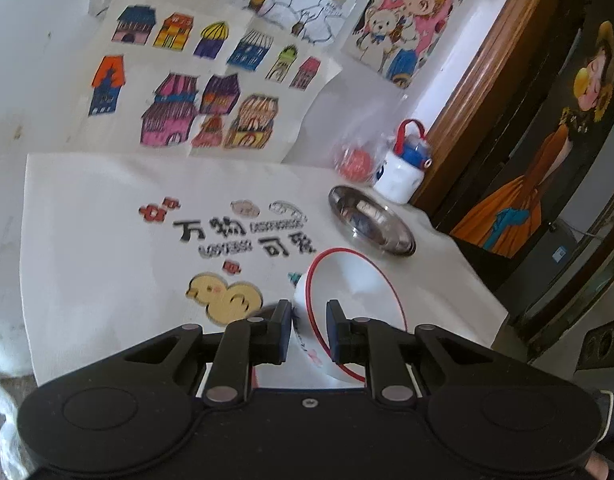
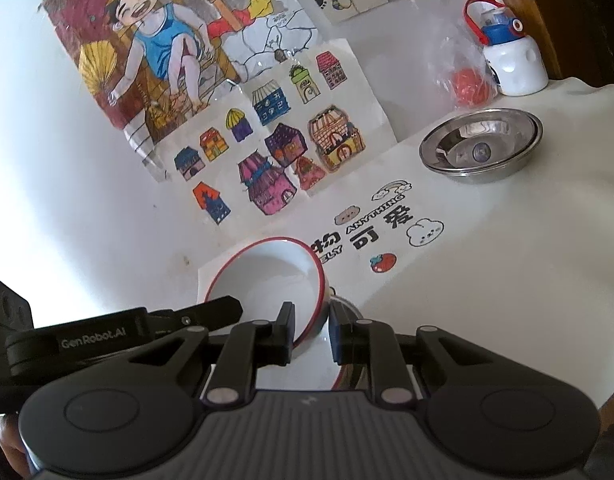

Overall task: Organize plates and bowls
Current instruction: 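Lift the second white bowl and lower it onto the nested bowls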

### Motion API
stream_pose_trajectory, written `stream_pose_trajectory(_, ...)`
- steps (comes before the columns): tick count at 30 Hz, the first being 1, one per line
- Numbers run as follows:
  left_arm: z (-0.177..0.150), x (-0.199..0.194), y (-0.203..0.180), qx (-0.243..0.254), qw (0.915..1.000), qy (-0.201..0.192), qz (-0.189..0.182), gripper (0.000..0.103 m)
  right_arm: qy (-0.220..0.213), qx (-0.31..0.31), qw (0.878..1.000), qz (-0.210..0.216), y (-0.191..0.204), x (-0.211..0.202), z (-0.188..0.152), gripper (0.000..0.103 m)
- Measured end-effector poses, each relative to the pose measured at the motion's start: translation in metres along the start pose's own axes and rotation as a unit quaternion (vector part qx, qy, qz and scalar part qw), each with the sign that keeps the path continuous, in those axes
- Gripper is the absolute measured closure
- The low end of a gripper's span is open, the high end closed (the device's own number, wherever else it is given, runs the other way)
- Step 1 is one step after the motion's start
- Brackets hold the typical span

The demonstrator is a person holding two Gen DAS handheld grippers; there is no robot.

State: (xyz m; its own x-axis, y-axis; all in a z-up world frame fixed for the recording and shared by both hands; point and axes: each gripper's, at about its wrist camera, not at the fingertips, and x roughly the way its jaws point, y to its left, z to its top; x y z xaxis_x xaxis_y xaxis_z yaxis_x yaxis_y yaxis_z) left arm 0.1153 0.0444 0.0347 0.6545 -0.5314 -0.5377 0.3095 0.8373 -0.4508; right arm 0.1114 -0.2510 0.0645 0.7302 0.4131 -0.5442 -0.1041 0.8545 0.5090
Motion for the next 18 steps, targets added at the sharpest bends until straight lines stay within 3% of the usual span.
stream_pose_trajectory(7, -0.013, 0.001, -0.003, 0.025, 0.9989, 0.022, 0.034, 0.084, 0.013, -0.043, 0.999, -0.016, 0.013, 0.0, -0.009, 0.083)
stream_pose_trajectory(18, -0.017, 0.005, -0.002, 0.034, 0.9971, 0.048, 0.048, 0.084, 0.037, -0.061, 0.997, -0.025, 0.015, 0.008, -0.017, 0.081)
